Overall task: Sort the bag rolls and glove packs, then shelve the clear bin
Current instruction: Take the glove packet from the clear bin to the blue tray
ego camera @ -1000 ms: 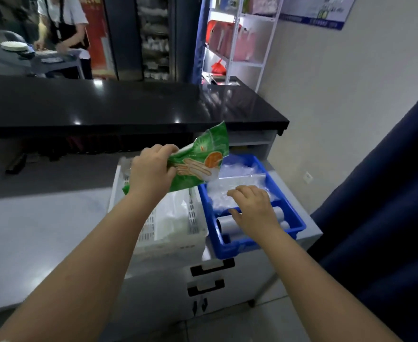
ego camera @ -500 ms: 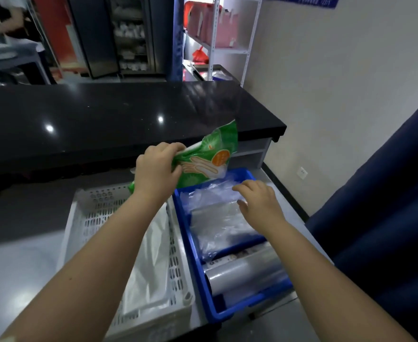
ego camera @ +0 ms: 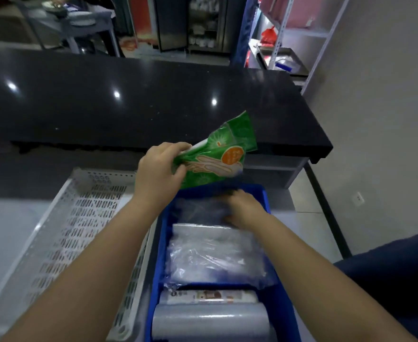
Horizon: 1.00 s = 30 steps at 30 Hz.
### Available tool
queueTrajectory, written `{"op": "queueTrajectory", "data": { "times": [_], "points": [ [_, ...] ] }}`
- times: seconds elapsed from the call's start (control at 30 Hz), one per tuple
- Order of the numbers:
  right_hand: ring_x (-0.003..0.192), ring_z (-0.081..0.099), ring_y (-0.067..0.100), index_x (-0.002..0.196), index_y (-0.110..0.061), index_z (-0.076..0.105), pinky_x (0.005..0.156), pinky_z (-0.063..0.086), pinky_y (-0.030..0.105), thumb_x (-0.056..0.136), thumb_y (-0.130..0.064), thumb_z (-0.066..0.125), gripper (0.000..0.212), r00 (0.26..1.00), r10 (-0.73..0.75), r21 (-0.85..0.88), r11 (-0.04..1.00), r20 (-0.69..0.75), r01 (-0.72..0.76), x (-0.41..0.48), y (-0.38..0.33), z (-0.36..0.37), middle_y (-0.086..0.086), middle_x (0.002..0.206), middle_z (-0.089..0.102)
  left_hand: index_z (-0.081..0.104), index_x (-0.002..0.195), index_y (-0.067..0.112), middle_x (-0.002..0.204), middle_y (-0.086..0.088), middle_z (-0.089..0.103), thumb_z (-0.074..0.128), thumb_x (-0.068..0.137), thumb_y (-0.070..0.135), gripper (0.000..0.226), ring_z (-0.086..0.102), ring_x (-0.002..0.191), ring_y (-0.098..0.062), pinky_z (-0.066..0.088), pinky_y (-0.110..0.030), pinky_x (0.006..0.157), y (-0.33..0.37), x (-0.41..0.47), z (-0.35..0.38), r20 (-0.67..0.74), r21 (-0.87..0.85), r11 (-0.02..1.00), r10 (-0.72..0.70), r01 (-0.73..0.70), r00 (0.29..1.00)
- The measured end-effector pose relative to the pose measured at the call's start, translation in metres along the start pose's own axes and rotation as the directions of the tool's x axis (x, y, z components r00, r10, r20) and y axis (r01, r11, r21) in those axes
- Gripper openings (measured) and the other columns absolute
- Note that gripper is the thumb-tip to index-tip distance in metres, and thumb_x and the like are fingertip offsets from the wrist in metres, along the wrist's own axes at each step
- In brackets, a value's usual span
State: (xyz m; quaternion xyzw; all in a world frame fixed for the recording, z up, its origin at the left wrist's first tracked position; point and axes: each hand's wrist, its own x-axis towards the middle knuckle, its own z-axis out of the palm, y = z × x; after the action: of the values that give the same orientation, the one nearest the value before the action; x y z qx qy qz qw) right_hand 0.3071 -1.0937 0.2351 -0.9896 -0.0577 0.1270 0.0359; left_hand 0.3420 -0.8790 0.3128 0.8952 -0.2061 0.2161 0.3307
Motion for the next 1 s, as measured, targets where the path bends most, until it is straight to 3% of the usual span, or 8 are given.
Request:
{"op": "queueTrajectory", "data": {
  "times": [0.13, 0.23, 0.33, 0.53, 0.6, 0.7, 0.83, 1.0],
  "points": [
    [0.12, 0.052, 0.032, 0.144, -0.028, 0.035, 0.101, 0.042, 0.038, 0.087, -0.037, 0.06, 0.062, 0.975, -0.016, 0.137, 0.99, 0.223, -0.015, 0.026, 0.002, 0.013, 0.008, 0.141, 0.048, 0.063, 0.118, 0.023, 0.108, 0.003, 0.065, 0.061, 0.076, 0.01, 0.044, 0.056, 0.098, -0.021, 0.045, -0.037, 0.084, 0.005, -0.006, 0.003, -0.02, 0.017, 0.998, -0.064, 0.064, 0.998],
    [0.125, 0.044, 0.035, 0.145, -0.031, 0.03, 0.105, 0.036, 0.04, 0.091, -0.031, 0.056, 0.061, 0.962, -0.096, 0.132, 0.989, 0.255, 0.064, 0.029, 0.006, 0.019, 0.008, 0.146, 0.038, 0.062, 0.118, 0.024, 0.108, 0.005, 0.064, 0.057, 0.075, 0.014, 0.045, 0.055, 0.098, -0.018, 0.043, -0.032, 0.083, 0.007, -0.013, 0.0, -0.035, 0.021, 0.996, -0.091, 0.091, 0.995],
    [0.122, 0.041, 0.039, 0.143, -0.038, 0.032, 0.103, 0.033, 0.044, 0.09, -0.029, 0.055, 0.058, 0.96, -0.139, 0.101, 0.988, 0.244, 0.117, 0.031, 0.011, 0.022, 0.009, 0.142, 0.037, 0.062, 0.119, 0.024, 0.109, 0.005, 0.064, 0.061, 0.077, 0.008, 0.046, 0.054, 0.099, -0.018, 0.041, -0.028, 0.083, 0.007, -0.018, -0.004, -0.05, 0.026, 0.994, -0.105, 0.106, 0.993],
    [0.112, 0.054, 0.031, 0.131, -0.034, 0.049, 0.1, 0.039, 0.038, 0.093, -0.03, 0.048, 0.038, 0.93, -0.125, 0.356, 0.934, 0.345, -0.006, 0.034, 0.006, 0.023, 0.007, 0.128, 0.057, 0.062, 0.118, 0.025, 0.108, 0.007, 0.064, 0.063, 0.077, 0.005, 0.045, 0.052, 0.098, -0.015, 0.039, -0.028, 0.081, 0.001, -0.021, -0.012, -0.079, 0.023, 0.991, -0.128, 0.13, 0.989],
    [0.107, 0.058, 0.029, 0.125, -0.031, 0.056, 0.091, 0.042, 0.034, 0.093, -0.027, 0.049, 0.033, 0.95, -0.122, 0.297, 0.954, 0.289, 0.032, 0.03, 0.004, 0.019, 0.006, 0.124, 0.061, 0.062, 0.117, 0.025, 0.107, 0.008, 0.064, 0.063, 0.077, 0.004, 0.045, 0.052, 0.099, -0.014, 0.039, -0.028, 0.082, -0.001, -0.021, -0.014, -0.073, 0.01, 0.991, -0.13, 0.131, 0.989],
    [0.103, 0.056, 0.029, 0.123, -0.03, 0.059, 0.081, 0.042, 0.034, 0.087, -0.016, 0.058, 0.039, 0.987, -0.157, 0.111, 0.982, 0.037, 0.152, 0.018, 0.004, 0.015, 0.005, 0.116, 0.06, 0.062, 0.117, 0.026, 0.106, 0.008, 0.064, 0.063, 0.078, 0.005, 0.044, 0.054, 0.099, -0.016, 0.043, -0.032, 0.082, -0.004, -0.016, -0.018, -0.037, -0.001, 0.993, -0.119, 0.119, 0.992],
    [0.088, 0.055, 0.033, 0.116, -0.017, 0.063, 0.067, 0.032, 0.035, 0.068, -0.005, 0.073, 0.051, 0.935, -0.264, -0.053, 0.964, -0.238, 0.259, -0.012, 0.003, -0.003, 0.011, 0.095, 0.06, 0.063, 0.116, 0.026, 0.105, 0.006, 0.064, 0.062, 0.078, 0.006, 0.043, 0.055, 0.098, -0.018, 0.046, -0.037, 0.082, -0.004, -0.009, -0.022, 0.008, -0.009, 0.996, -0.084, 0.084, 0.996],
    [0.067, 0.056, 0.032, 0.089, -0.009, 0.068, 0.056, 0.043, 0.04, 0.048, 0.004, 0.077, 0.044, 0.882, -0.241, -0.089, 0.97, -0.406, 0.225, -0.058, 0.001, -0.024, 0.011, 0.074, 0.058, 0.063, 0.117, 0.027, 0.104, 0.008, 0.063, 0.063, 0.08, 0.01, 0.041, 0.054, 0.099, -0.016, 0.047, -0.035, 0.079, 0.008, 0.001, -0.014, 0.114, -0.047, 0.998, -0.037, 0.042, 0.993]
  ]
}}
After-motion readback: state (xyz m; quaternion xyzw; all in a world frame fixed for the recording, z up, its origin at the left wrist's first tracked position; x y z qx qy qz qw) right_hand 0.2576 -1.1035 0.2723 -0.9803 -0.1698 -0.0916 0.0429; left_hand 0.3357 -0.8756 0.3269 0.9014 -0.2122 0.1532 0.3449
